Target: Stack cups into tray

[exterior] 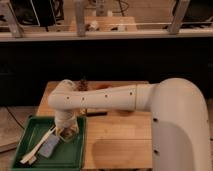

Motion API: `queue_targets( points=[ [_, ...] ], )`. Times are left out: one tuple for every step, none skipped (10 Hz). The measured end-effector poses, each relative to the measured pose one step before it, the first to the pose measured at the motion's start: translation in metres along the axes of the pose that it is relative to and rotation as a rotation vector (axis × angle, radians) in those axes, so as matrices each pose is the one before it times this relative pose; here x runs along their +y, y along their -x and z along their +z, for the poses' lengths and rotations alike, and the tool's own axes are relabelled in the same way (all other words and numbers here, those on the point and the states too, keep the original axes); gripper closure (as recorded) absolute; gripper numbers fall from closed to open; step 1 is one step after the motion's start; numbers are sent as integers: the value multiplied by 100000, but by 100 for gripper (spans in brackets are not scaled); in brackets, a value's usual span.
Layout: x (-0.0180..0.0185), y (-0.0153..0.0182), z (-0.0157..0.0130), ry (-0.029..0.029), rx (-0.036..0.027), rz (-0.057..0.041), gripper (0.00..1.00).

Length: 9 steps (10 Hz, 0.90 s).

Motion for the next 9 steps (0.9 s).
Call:
queue_targets(
  points=[
    [-279, -47, 314, 1679, -1060, 276, 100],
    [-384, -65, 258, 1470, -835, 105, 100],
    [-141, -68, 96, 826, -326, 216, 100],
    [-59, -81, 27, 910, -189, 380, 100],
    [-106, -64, 56, 984, -240, 366, 100],
    [-68, -31, 26, 708, -165, 188, 100],
    [-133, -26, -12, 553, -123, 66, 100],
    [-74, -91, -86, 492, 31, 182, 100],
    [-40, -75, -76, 222, 102, 78, 100]
  ],
)
